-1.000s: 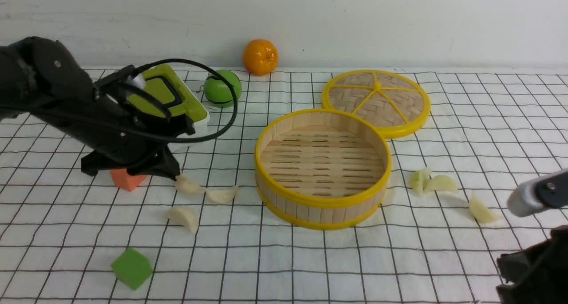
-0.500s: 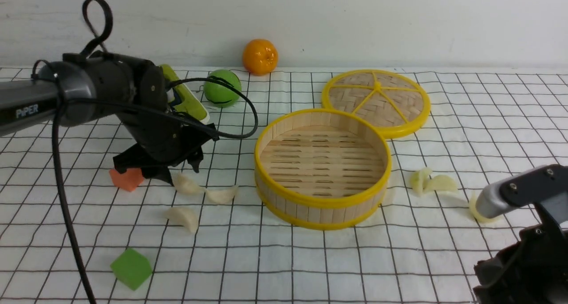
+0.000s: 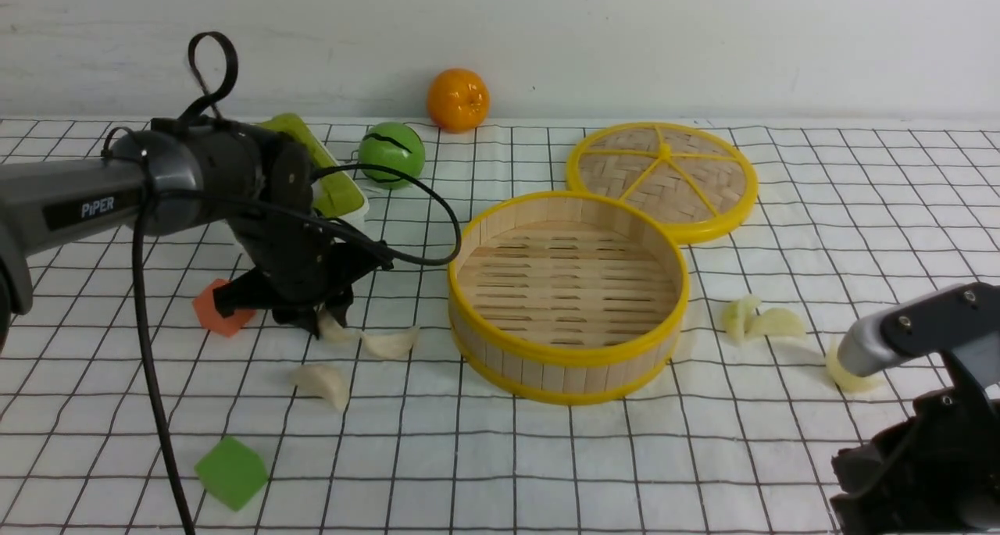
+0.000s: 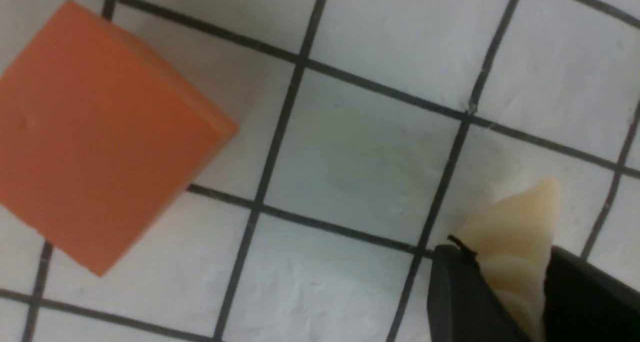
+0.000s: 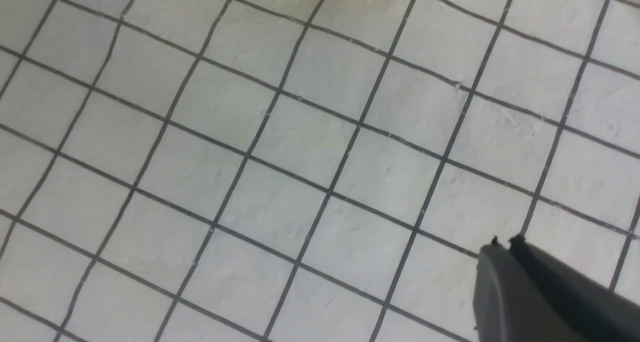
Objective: Put the dumplings into the steamer on the table with the white tablecloth.
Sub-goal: 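Reach for and grasp a dumpling on the table with the left gripper, then place the dumpling into the bamboo steamer basket with the left gripper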
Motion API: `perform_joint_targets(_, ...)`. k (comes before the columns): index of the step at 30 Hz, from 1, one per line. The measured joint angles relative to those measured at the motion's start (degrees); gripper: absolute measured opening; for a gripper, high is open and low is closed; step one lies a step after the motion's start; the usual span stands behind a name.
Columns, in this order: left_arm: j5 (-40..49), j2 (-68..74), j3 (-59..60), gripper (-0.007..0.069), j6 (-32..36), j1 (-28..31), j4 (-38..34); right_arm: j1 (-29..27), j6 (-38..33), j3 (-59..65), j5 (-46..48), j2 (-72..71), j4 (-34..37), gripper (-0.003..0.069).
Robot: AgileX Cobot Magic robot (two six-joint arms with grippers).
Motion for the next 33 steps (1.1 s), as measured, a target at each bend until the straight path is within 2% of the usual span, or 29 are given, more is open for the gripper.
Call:
perform_joint_targets(3, 4.2, 0.0, -4.4, 0.0177, 4.8, 0.0, -1.7, 0.0, 0.0, 0.0, -0.2, 0.0, 0.0, 0.0013)
perform_joint_targets(8, 11.5, 0.2, -17.0, 0.0177, 17.8, -1.2, -8.7, 0.0, 0.0, 0.0, -0.9, 0.0, 0.0, 0.0015)
perform_joint_targets(10, 12.8, 0.4, -19.8, 0.0177, 20.3, -2.0, -10.4, 0.0, 0.0, 0.0, -1.0, 0.2, 0.0, 0.0015)
perform_joint_targets(13, 15.1, 2.5, -28.0, 0.0177, 27.0, -6.3, -15.8, 0.0, 0.0, -0.2, -1.3, 1.8, 0.2, 0.0018)
perform_joint_targets(20, 14.0, 12.9, -38.2, 0.0177, 28.0, -12.2, -16.0, 0.0, 0.0, -0.2, -1.3, 2.8, 0.9, 0.0022)
perform_joint_targets(30, 14.1, 21.1, -42.9, 0.0177, 22.3, -13.1, -6.2, 0.0, 0.0, -0.2, -1.3, 2.8, 1.4, 0.003)
perform_joint_targets(33, 14.2, 21.2, -42.9, 0.0227, 22.2, -13.1, -6.2, 0.0, 0.0, -0.2, -1.4, 2.8, 1.5, 0.0031)
